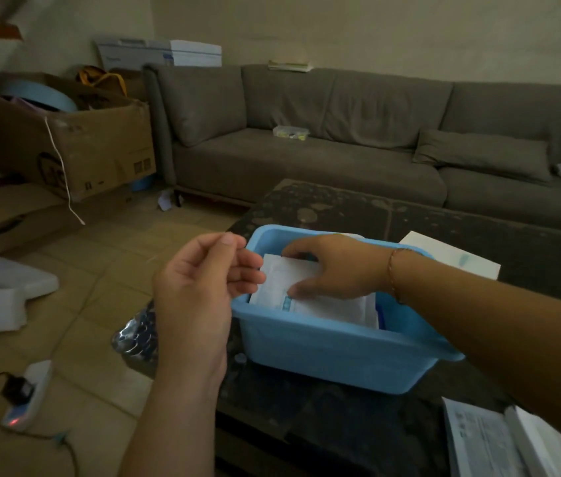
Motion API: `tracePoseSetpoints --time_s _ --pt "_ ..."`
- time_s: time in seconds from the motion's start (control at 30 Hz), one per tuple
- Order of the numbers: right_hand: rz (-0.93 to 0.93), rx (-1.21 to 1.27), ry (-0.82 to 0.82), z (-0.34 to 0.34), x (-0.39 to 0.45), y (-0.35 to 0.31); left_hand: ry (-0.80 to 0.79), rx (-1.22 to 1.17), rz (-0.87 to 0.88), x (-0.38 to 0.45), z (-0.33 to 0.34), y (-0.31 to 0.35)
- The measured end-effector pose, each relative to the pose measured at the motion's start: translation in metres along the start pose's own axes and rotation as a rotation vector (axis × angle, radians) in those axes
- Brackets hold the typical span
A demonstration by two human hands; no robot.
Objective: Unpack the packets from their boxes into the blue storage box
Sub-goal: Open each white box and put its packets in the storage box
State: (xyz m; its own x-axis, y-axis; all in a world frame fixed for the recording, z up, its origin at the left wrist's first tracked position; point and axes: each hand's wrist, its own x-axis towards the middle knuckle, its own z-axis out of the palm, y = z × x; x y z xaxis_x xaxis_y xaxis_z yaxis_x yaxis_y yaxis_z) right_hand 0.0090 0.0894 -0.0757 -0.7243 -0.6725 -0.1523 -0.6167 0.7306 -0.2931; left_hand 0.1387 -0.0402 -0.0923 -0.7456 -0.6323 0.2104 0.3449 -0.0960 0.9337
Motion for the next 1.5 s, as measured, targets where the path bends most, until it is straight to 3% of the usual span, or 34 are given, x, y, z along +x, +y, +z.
tracePoseSetpoints --time_s 0.1,0.3,0.37,0.43,0.5,0.6,0.7,0.83,0.97,1.07,1.2,1.33,1.5 --pt "0.031 -0.064 -0.082 0.005 0.001 0.002 0.011 -0.003 0.032 -0.001 0.002 -0.004" --pt "-0.001 -0.018 -0.062 0.009 -0.001 -0.005 0.014 0.042 0.122 -0.002 0.004 -0.011" --pt "-0.017 -0.013 0.058 0.001 -0.011 -0.006 -0.007 0.133 0.239 -0.008 0.004 -0.012" --pt "-0.073 -0.012 0.303 -0.012 -0.037 -0.004 -0.092 0.253 0.454 -0.018 0.005 -0.008" --pt "-0.161 0.082 0.570 -0.020 -0.081 0.003 -0.310 0.314 0.659 -0.034 0.010 -0.001" --pt "-0.159 0.142 0.815 -0.002 -0.158 0.027 -0.811 0.384 0.780 -0.059 0.025 -0.003" --pt "-0.017 0.119 0.859 0.040 -0.217 0.054 -1.225 0.610 0.800 -0.082 0.047 -0.030" --pt "0.148 0.059 0.798 0.089 -0.260 0.074 -1.473 0.840 0.874 -0.104 0.063 -0.078" --pt "0.242 -0.325 0.564 0.116 -0.272 0.082 -1.484 0.920 0.825 -0.110 0.072 -0.089" --pt "0.227 -0.304 0.519 0.119 -0.277 0.080 -1.527 0.926 0.720 -0.108 0.073 -0.084" --pt "0.174 -0.358 0.468 0.120 -0.284 0.088 -1.564 0.916 0.707 -0.103 0.070 -0.084" --pt "0.182 -0.318 0.474 0.120 -0.287 0.091 -1.452 0.863 0.970 -0.104 0.068 -0.083" --pt "0.183 -0.392 0.470 0.120 -0.286 0.090 -1.224 0.640 1.171 -0.110 0.071 -0.074"
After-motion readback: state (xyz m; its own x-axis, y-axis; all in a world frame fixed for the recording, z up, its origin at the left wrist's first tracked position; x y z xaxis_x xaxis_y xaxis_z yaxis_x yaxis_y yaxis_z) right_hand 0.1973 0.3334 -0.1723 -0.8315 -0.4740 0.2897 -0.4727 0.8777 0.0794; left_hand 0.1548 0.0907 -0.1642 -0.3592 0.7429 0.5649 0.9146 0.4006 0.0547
